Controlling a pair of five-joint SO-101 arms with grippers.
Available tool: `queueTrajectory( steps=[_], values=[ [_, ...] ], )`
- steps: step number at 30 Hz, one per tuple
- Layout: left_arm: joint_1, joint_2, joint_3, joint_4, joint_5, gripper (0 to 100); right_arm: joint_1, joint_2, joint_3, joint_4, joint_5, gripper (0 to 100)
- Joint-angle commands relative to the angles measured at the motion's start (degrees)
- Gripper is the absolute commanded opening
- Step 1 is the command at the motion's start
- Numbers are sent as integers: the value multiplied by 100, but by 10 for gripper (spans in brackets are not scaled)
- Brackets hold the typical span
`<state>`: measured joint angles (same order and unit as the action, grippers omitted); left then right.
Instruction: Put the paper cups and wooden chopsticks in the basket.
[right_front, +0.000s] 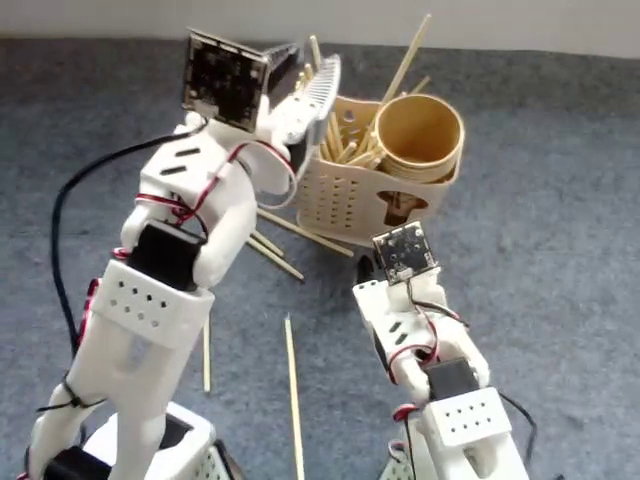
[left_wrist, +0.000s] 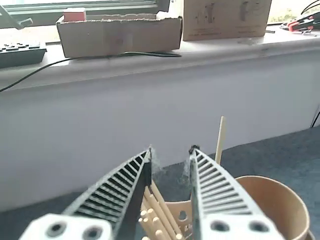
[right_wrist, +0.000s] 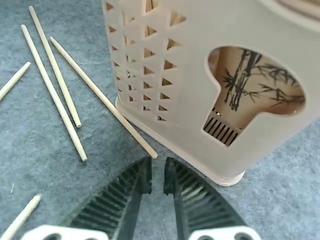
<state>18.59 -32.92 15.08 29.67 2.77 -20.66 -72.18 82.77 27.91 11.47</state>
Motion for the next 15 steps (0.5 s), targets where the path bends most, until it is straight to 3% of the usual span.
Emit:
queueTrajectory(
  steps=[1, 15],
  values=[
    [-347, -189, -523, 589, -35, 112, -31, -127, -22, -136, 62, 58],
    [-1314, -136, -1288, 4659, -246, 111, -40, -127, -22, -136, 62, 58]
  ],
)
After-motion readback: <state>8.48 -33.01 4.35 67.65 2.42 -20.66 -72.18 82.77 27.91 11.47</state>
